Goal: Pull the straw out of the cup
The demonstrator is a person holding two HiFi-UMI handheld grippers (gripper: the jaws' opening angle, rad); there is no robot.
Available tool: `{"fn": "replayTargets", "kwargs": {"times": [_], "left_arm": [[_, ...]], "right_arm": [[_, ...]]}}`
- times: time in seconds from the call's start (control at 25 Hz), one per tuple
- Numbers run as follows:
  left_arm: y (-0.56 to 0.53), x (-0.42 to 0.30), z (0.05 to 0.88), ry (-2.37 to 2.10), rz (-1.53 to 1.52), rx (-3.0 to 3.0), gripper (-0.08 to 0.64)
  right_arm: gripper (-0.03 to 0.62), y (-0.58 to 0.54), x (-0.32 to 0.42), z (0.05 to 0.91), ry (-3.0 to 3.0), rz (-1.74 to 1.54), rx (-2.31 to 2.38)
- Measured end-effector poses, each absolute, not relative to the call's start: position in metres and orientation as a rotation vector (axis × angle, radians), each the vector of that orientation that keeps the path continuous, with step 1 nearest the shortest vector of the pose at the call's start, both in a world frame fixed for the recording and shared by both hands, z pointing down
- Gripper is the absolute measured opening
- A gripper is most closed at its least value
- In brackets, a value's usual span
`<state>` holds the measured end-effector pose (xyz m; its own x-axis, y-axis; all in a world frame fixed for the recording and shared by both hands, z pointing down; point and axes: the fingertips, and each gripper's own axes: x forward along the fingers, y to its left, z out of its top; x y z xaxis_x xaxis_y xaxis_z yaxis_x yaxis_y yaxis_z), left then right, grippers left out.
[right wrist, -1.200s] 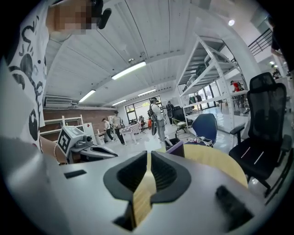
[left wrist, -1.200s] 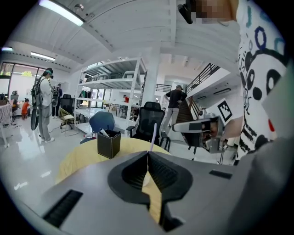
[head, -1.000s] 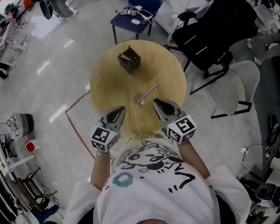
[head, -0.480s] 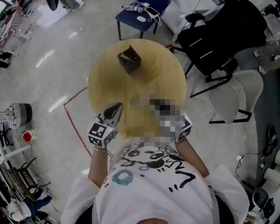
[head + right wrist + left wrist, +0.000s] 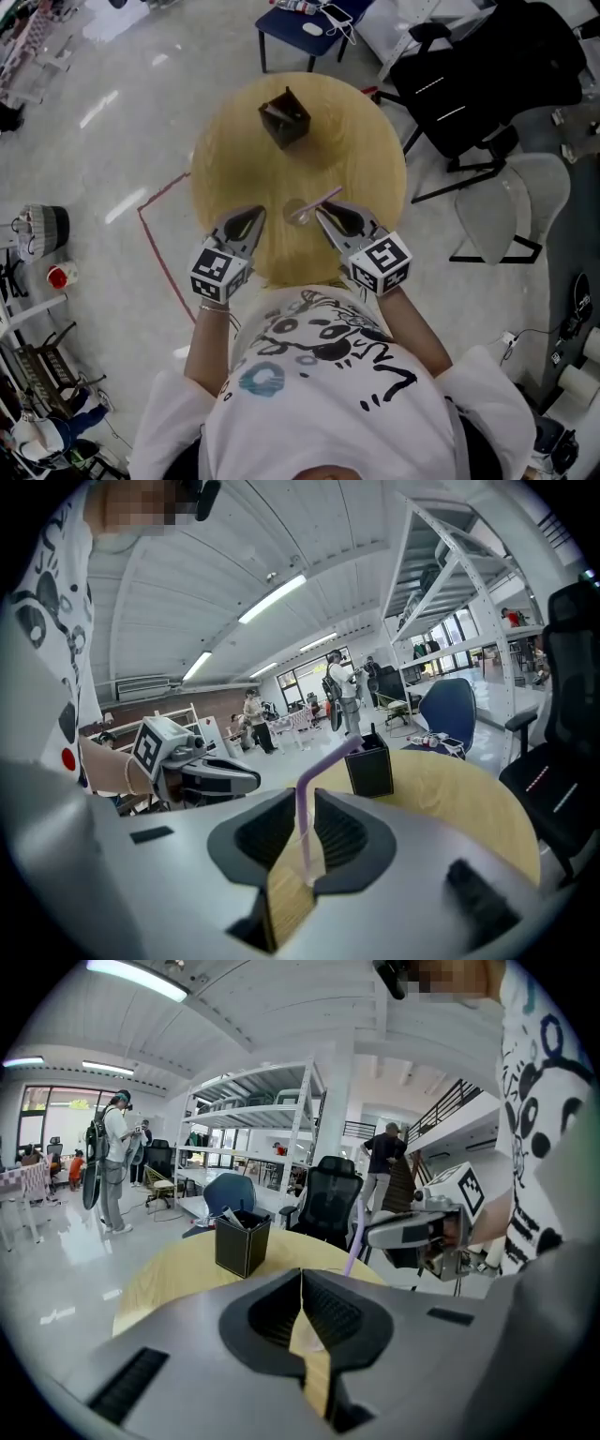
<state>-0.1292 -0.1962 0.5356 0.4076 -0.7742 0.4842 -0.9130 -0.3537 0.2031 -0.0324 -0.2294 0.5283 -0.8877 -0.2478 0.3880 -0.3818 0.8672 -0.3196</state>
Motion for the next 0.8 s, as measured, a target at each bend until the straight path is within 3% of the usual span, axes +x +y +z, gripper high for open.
{"fn": "replayTargets", "kwargs": {"times": [0.2, 0.8], "left_arm": [[-0.195, -0.135, 0.539, -1.41, 0.425, 2.212, 0.017], [-0.204, -0.13, 0.557, -1.304, 0.357, 2.254, 0.017]], "right_arm": [[0.103, -0.23, -0.039, 0.528, -2.684, 0.536, 0.529], [0.104, -0.234, -0.05, 0.528, -2.722, 0.498, 0.629]]}}
